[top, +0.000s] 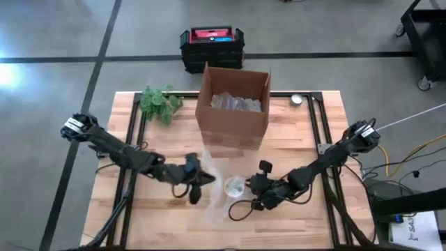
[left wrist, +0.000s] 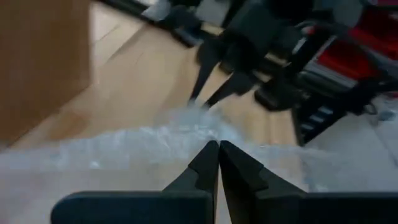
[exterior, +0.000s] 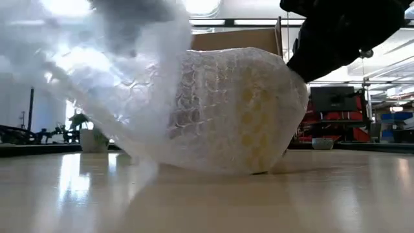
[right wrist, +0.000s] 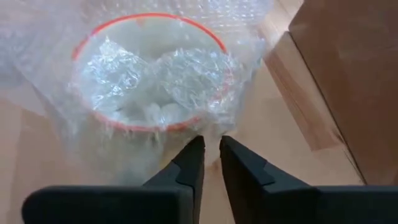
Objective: Wrap mug
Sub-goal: Wrap the yellow cup in bubble wrap
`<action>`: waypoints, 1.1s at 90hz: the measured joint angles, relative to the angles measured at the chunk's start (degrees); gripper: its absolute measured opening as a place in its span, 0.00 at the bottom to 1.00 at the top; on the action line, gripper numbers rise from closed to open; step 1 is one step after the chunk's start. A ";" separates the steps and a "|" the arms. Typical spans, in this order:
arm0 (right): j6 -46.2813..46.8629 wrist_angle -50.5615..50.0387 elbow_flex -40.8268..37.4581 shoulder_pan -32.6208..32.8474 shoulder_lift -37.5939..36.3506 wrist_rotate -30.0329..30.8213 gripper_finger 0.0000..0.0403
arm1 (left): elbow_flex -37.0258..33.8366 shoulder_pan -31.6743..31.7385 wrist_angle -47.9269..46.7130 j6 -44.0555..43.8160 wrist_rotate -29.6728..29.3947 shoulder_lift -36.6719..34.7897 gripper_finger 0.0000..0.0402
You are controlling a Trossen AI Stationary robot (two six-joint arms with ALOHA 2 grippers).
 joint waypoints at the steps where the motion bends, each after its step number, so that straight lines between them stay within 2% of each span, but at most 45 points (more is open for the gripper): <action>1: 0.00 0.00 0.00 0.00 0.00 0.00 0.09 | 0.23 0.37 0.50 0.34 0.66 0.57 0.00; 10: 0.00 0.08 0.00 0.00 0.00 0.00 0.08 | 3.58 3.20 4.02 2.77 6.88 6.38 0.00; 20: 0.00 0.13 0.00 0.00 0.00 0.00 0.09 | 8.81 5.18 3.66 6.04 10.01 13.46 0.00; 32: -0.68 -0.33 0.19 0.00 -0.01 0.00 0.10 | 15.11 7.09 -3.29 6.76 10.48 20.58 0.00; 43: -1.27 -9.18 4.08 0.25 -2.48 -1.71 0.10 | 20.66 8.00 -11.49 7.52 11.11 24.61 0.00; 57: -1.17 -16.34 9.81 1.13 -4.94 -4.65 0.07 | 24.59 7.90 -14.57 11.28 11.60 26.67 0.00; 73: -7.01 -9.00 11.08 1.59 -3.60 -7.94 0.04 | 25.69 7.90 -15.00 12.33 11.77 26.21 0.00; 86: -7.87 -2.58 8.74 0.41 -0.04 -7.89 0.03 | 25.69 7.90 -14.54 13.05 11.78 25.42 0.00; 99: -6.50 -1.70 8.48 -0.88 3.97 -6.96 0.03 | 26.80 7.90 -15.70 13.71 11.83 25.18 0.00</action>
